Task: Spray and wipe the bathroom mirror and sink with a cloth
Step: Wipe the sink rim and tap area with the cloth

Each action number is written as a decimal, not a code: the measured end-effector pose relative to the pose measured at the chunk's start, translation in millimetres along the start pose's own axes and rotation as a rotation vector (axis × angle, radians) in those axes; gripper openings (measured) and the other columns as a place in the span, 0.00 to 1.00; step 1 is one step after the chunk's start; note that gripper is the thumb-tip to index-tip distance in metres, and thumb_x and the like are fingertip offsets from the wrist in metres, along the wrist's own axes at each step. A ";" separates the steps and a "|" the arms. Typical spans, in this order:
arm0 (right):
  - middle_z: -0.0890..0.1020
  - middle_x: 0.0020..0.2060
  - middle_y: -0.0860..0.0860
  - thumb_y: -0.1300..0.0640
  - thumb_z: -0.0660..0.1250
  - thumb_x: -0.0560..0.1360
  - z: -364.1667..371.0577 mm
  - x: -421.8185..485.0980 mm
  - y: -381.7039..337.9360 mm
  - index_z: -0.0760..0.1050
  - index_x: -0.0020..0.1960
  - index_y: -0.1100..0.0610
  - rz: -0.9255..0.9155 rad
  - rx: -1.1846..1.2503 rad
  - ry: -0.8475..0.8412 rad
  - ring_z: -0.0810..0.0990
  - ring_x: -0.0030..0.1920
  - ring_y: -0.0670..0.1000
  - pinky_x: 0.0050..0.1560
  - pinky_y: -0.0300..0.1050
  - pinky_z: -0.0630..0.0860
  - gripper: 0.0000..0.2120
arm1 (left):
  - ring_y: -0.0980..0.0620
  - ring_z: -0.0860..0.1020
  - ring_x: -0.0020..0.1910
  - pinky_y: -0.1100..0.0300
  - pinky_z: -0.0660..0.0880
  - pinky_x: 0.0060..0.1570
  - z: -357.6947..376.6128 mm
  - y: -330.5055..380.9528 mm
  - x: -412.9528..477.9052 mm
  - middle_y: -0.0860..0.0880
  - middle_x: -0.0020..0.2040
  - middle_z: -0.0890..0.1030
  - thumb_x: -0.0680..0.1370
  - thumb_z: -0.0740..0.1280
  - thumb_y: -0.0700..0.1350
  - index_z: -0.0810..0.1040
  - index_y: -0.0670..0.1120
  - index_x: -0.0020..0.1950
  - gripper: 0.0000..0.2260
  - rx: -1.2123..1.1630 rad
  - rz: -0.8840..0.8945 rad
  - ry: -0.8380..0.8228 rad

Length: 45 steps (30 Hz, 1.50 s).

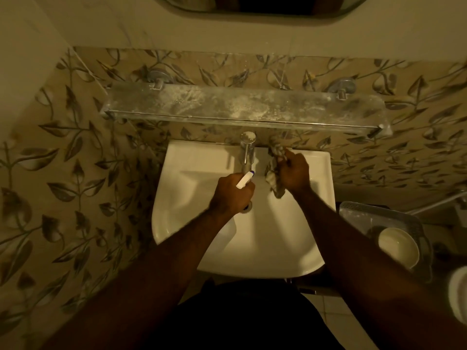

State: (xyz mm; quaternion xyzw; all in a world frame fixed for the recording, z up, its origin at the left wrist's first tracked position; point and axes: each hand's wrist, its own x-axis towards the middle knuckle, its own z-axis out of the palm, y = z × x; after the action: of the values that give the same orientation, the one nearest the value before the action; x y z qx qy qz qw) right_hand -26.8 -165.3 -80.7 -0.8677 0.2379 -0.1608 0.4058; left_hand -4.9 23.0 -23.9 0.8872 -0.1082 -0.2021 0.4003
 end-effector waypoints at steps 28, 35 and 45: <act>0.72 0.23 0.49 0.46 0.50 0.87 35.8 93.4 -95.0 0.69 0.35 0.55 0.564 0.461 -0.591 0.69 0.21 0.48 0.21 0.35 0.67 0.25 | 0.41 0.82 0.36 0.45 0.83 0.38 -51.3 -8.8 -11.4 0.47 0.36 0.78 0.77 0.65 0.44 0.80 0.41 0.45 0.07 -0.071 -0.086 0.148; 0.80 0.36 0.53 0.48 0.58 0.84 27.7 93.5 -75.8 0.78 0.48 0.56 0.442 0.686 -0.631 0.79 0.32 0.52 0.26 0.40 0.76 0.16 | 0.44 0.81 0.36 0.54 0.82 0.34 -52.7 -5.7 -11.0 0.46 0.41 0.79 0.78 0.66 0.43 0.80 0.40 0.54 0.09 -0.103 -0.117 0.183; 0.77 0.67 0.61 0.65 0.61 0.80 47.1 40.0 -49.4 0.79 0.66 0.61 -0.354 0.031 -0.207 0.72 0.67 0.50 0.71 0.34 0.66 0.17 | 0.40 0.82 0.37 0.46 0.83 0.41 -46.4 -11.8 -8.1 0.46 0.42 0.78 0.78 0.66 0.44 0.80 0.39 0.55 0.11 -0.068 -0.139 0.180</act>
State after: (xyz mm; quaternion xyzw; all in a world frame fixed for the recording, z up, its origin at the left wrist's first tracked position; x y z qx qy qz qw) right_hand 42.8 -129.9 -67.9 -0.9014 0.0361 -0.1435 0.4069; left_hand 8.9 64.6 -2.8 0.8932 -0.0031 -0.1526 0.4231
